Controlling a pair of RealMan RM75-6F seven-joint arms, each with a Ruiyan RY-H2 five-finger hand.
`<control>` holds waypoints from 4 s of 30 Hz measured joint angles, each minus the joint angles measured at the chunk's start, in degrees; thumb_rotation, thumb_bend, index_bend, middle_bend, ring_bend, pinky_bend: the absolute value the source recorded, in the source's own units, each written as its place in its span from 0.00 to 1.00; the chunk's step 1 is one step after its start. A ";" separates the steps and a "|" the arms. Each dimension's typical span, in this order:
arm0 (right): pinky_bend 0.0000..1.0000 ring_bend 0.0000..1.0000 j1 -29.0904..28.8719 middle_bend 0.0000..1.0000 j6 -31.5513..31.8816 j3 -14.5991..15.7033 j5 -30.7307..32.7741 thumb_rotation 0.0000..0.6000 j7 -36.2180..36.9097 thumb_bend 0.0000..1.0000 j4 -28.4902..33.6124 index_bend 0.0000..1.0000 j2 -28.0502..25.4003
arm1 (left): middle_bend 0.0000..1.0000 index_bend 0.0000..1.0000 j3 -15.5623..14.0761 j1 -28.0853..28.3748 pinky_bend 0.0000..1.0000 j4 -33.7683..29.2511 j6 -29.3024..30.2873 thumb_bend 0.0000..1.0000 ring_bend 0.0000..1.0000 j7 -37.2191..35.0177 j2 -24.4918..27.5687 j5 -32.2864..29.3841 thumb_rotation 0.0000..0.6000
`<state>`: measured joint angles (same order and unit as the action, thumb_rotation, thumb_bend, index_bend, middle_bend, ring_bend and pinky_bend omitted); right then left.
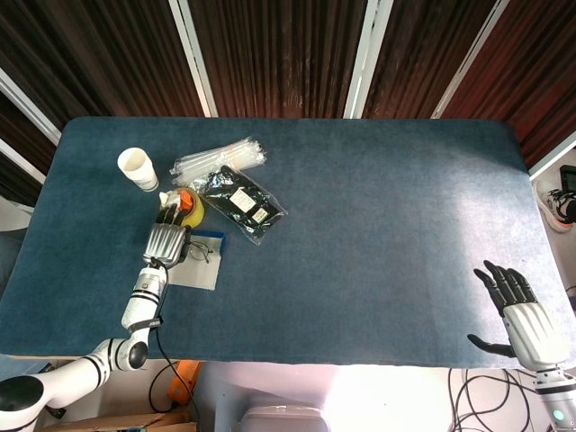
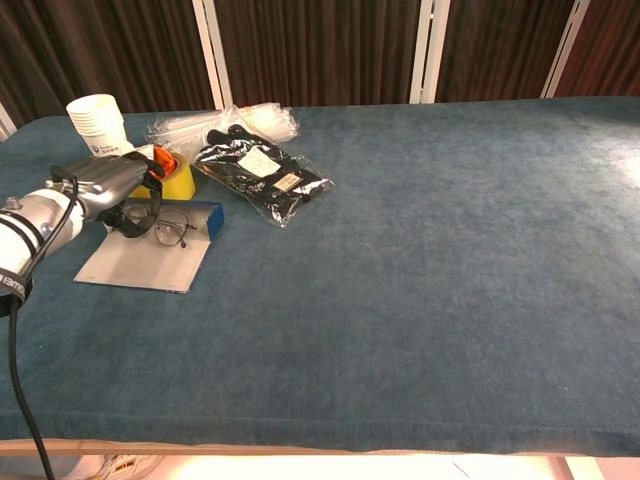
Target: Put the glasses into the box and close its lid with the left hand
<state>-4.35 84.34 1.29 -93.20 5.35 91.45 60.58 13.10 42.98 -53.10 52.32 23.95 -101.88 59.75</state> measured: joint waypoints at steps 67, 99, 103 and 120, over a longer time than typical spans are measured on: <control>0.00 0.00 -0.05 0.00 0.32 1.59 -2.94 1.00 -0.71 0.12 0.26 0.00 0.09 | 0.00 0.28 -9.27 -8.12 0.07 -25.76 2.00 0.29 0.00 4.03 14.90 1.71 1.00; 0.00 0.00 -0.04 0.00 0.27 1.48 -2.64 1.00 -1.20 0.12 0.25 0.00 0.27 | 0.00 0.40 -8.70 -6.49 0.08 -23.41 -0.15 0.29 0.00 4.13 13.96 -1.47 1.00; 0.00 0.00 -0.04 0.00 0.19 1.46 -2.54 1.00 -1.33 0.12 0.23 0.00 0.30 | 0.00 0.41 -8.61 -6.26 0.08 -22.99 -0.48 0.31 0.00 3.49 13.71 -1.35 1.00; 0.00 0.00 -0.20 0.00 -0.39 1.37 -2.11 1.00 -2.15 0.12 0.28 0.00 0.57 | 0.00 0.44 -8.19 -5.58 0.09 -20.25 -1.63 0.37 0.00 0.92 12.44 -0.88 1.00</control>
<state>-4.55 83.95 2.66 -95.31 3.20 91.73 61.16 4.91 37.39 -73.35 50.69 24.87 -89.44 58.87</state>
